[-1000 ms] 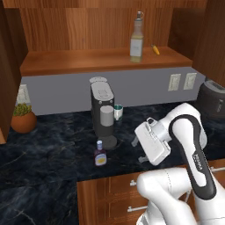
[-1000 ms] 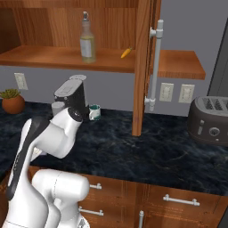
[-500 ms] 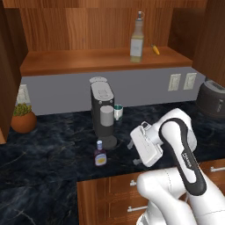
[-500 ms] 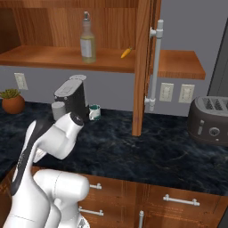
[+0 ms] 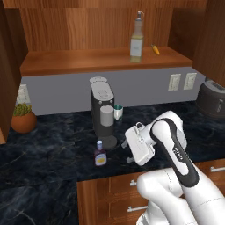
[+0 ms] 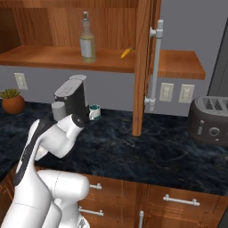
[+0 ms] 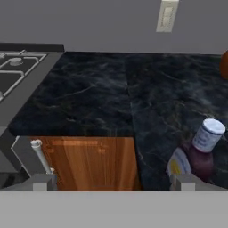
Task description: Pick the oil and vinegar bottle and condiment bottle from the counter and place them in the cabinet.
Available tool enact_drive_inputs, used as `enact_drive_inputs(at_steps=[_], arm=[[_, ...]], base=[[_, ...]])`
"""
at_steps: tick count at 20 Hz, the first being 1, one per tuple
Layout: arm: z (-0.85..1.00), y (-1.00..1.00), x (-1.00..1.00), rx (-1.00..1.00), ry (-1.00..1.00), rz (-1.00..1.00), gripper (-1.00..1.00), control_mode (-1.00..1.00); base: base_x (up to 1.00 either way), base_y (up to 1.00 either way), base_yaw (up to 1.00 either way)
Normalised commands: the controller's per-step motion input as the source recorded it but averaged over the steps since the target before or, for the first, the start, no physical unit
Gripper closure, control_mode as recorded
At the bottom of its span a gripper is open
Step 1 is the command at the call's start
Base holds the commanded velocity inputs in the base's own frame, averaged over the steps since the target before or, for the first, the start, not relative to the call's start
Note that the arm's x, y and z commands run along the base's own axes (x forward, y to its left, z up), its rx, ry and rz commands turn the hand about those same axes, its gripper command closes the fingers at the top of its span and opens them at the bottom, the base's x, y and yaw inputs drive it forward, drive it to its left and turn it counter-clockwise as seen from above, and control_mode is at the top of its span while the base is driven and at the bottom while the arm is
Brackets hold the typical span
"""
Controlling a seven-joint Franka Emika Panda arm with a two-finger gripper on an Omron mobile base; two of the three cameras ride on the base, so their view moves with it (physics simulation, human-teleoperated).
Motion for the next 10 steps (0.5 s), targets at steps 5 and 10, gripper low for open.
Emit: enact_drive_inputs(at_steps=[5,10], arm=[[-0.04,0.3,0.02,0.1,0.0,0.08,-1.0,-1.0],[-0.05,0.14,0.05,0.05,0.0,0.05,-1.0,-1.0]], base=[[0.0,0.0,0.0],[0.0,0.0,0.0]])
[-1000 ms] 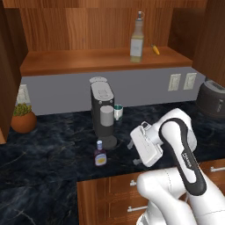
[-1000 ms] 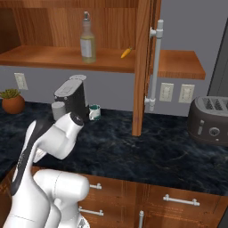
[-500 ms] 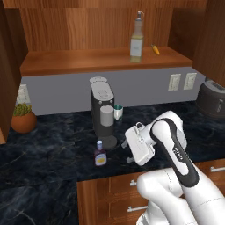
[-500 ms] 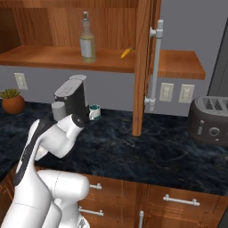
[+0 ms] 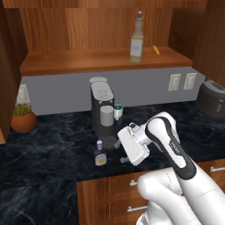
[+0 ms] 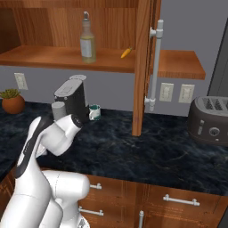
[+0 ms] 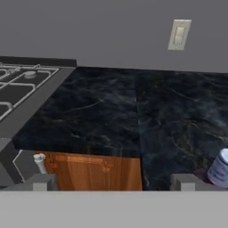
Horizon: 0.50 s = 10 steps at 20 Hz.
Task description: Pick the oil and vinegar bottle and condiment bottle from the counter and place them in the cabinet.
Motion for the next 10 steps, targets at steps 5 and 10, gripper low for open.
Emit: enact_drive_inputs(at_steps=[5,10], arm=[[-0.1,0.0,0.19,0.0,0.0,0.0,-1.0,-1.0],[-0.08,0.0,0.22,0.0,0.0,0.0,-1.0,-1.0]], base=[[0.0,0.0,0.0],[0.0,0.0,0.0]])
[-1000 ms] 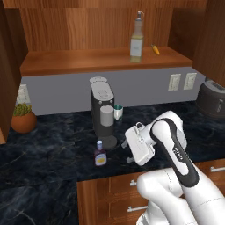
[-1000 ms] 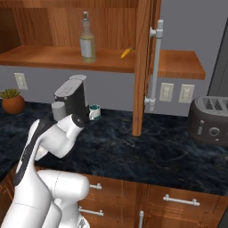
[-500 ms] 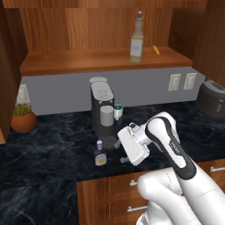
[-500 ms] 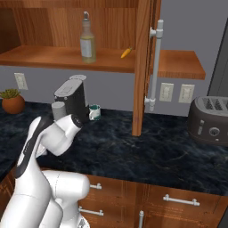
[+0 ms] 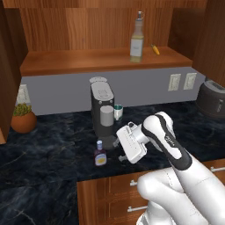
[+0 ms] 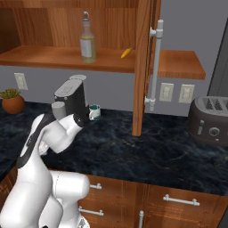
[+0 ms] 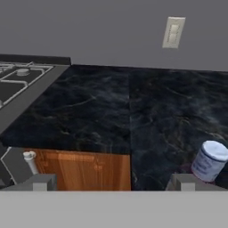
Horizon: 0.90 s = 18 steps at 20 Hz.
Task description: Pick the oil and vinegar bottle and condiment bottle from the counter and place them in the cabinet.
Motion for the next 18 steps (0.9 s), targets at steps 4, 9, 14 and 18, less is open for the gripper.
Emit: enact_drive_inputs(at_steps=[4,9,14,18], arm=[[-0.13,0.0,0.12,0.0,0.0,0.0,-1.0,-1.0],[-0.16,0.04,0.01,0.0,0.0,-0.03,-1.0,-1.0],[-0.13,0.13,0.0,0.0,0.0,-0.11,-1.0,-1.0],[-0.09,0.14,0.0,0.0,0.0,-0.15,-1.0,-1.0]], base=[[0.0,0.0,0.0],[0.0,0.0,0.0],[0.0,0.0,0.0],[0.0,0.0,0.0]])
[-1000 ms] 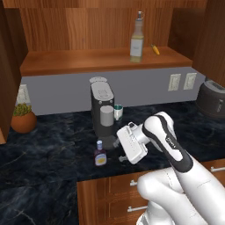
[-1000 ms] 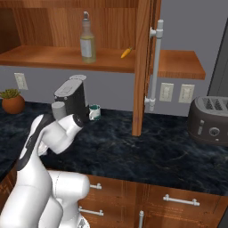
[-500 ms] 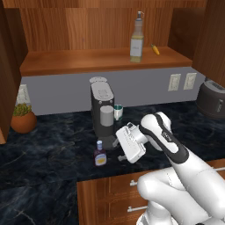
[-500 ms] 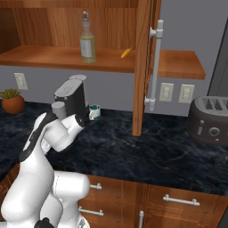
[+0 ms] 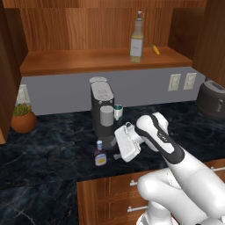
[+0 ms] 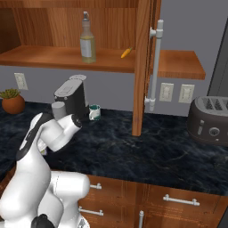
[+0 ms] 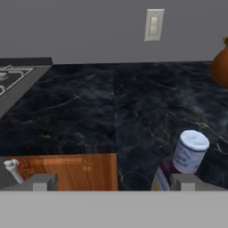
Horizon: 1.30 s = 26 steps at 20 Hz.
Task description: Pick the oil and vinegar bottle and condiment bottle from the counter and place them in the cabinet.
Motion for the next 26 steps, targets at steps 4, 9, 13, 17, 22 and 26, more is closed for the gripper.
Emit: enact_drive_inputs(at_steps=[4,9,13,17,22,26], arm=[[-0.14,0.06,0.0,0.0,0.0,-0.13,-1.0,-1.0],[-0.28,0.0,0.1,0.0,0.0,-0.07,-1.0,-1.0],[-0.43,0.0,0.17,0.0,0.0,-0.01,-1.0,-1.0],[-0.51,0.0,0.16,0.0,0.0,0.0,-1.0,-1.0],[-0.4,0.0,0.13,0.0,0.0,0.0,-1.0,-1.0],[-0.26,0.0,0.02,0.0,0.0,0.0,-1.0,-1.0]], base=[[0.0,0.0,0.0],[0.0,0.0,0.0],[0.0,0.0,0.0],[0.0,0.0,0.0],[0.0,0.0,0.0],[0.0,0.0,0.0]])
